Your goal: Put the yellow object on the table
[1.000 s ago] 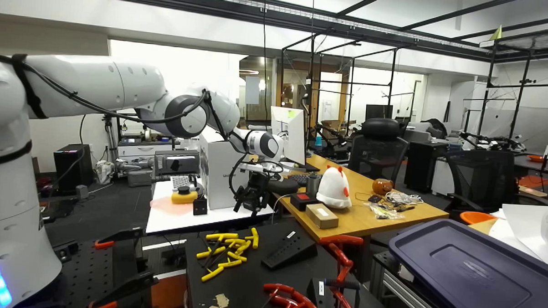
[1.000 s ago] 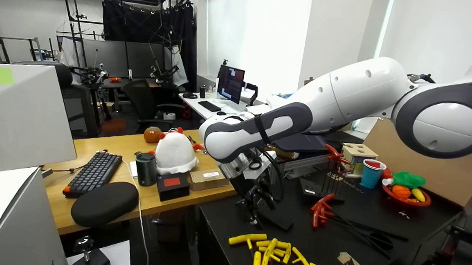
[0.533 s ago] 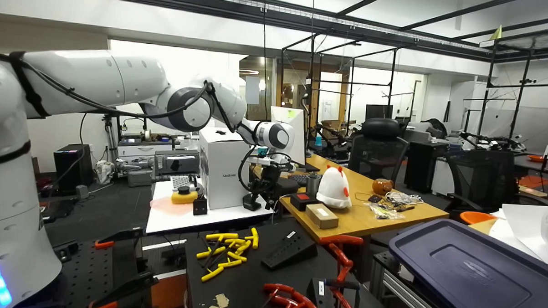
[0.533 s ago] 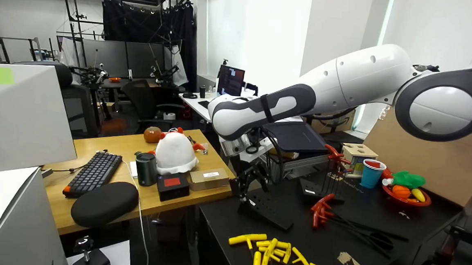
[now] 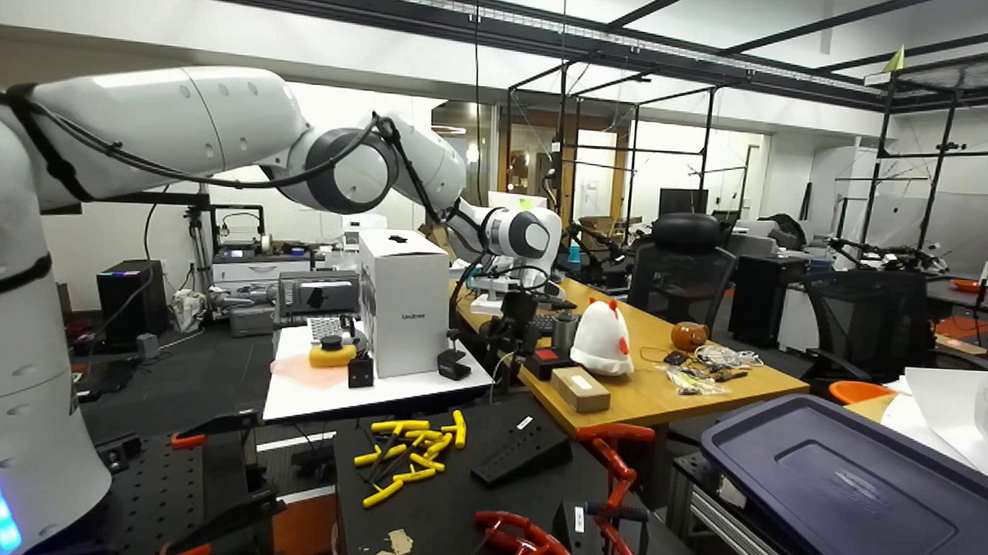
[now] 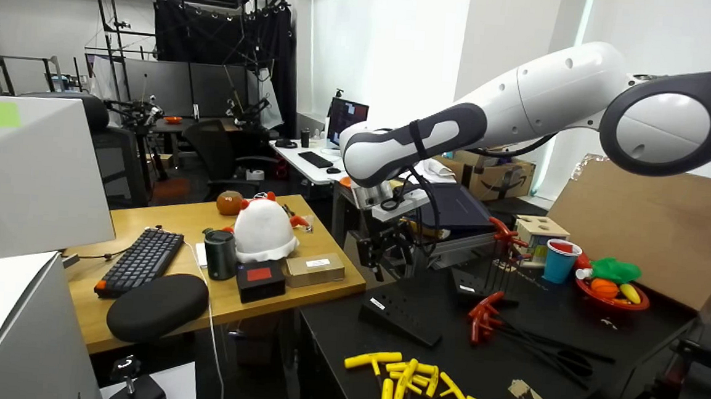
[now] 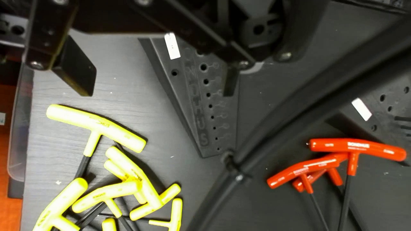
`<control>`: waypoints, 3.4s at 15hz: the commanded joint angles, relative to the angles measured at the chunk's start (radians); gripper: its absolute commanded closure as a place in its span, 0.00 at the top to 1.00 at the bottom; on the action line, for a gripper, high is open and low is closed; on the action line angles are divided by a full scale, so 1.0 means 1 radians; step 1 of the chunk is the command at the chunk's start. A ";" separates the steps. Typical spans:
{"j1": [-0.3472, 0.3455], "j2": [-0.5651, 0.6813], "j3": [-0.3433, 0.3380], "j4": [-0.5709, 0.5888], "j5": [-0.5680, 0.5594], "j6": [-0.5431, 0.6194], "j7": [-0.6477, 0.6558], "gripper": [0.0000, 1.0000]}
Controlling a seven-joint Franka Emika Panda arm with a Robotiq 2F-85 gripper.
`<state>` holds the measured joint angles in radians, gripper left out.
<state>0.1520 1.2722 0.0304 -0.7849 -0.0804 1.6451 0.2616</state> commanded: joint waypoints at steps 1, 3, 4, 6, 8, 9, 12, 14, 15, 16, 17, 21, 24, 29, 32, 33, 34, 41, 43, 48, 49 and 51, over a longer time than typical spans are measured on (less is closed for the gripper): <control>-0.041 -0.145 0.002 -0.235 0.013 0.074 0.014 1.00; -0.065 -0.185 0.005 -0.312 0.013 0.108 0.001 1.00; -0.074 -0.205 0.008 -0.352 0.012 0.125 -0.008 1.00; -0.090 -0.247 0.011 -0.431 0.010 0.164 -0.010 1.00; -0.104 -0.292 0.016 -0.513 0.012 0.201 -0.010 1.00; -0.111 -0.314 0.019 -0.554 0.015 0.222 -0.011 1.00; -0.113 -0.381 -0.001 -0.675 0.059 0.283 -0.019 1.00; -0.120 -0.429 -0.006 -0.760 0.087 0.332 -0.027 1.00; -0.124 -0.453 -0.008 -0.802 0.099 0.357 -0.030 1.00; -0.128 -0.478 -0.009 -0.847 0.110 0.388 -0.035 1.00; -0.132 -0.504 -0.010 -0.891 0.119 0.415 -0.037 1.00; -0.154 -0.612 -0.011 -1.077 0.155 0.544 -0.068 1.00; -0.169 -0.696 -0.013 -1.225 0.173 0.657 -0.100 1.00; -0.195 -0.856 -0.013 -1.485 0.202 0.844 -0.146 1.00; -0.194 -0.951 -0.018 -1.626 0.208 0.933 -0.152 1.00; -0.192 -0.977 -0.018 -1.658 0.207 0.951 -0.149 1.00; -0.191 -1.004 -0.018 -1.685 0.205 0.960 -0.149 1.00; -0.191 -1.194 -0.023 -1.732 0.217 0.882 -0.137 1.00; -0.193 -1.228 -0.028 -1.720 0.226 0.851 -0.136 1.00; -0.193 -1.300 -0.043 -1.703 0.250 0.777 -0.126 1.00; -0.193 -1.314 -0.045 -1.699 0.251 0.761 -0.123 1.00; -0.192 -1.341 -0.048 -1.690 0.260 0.720 -0.120 1.00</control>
<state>-0.0438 -0.0045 -0.0080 -2.4773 0.1513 2.4387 0.1384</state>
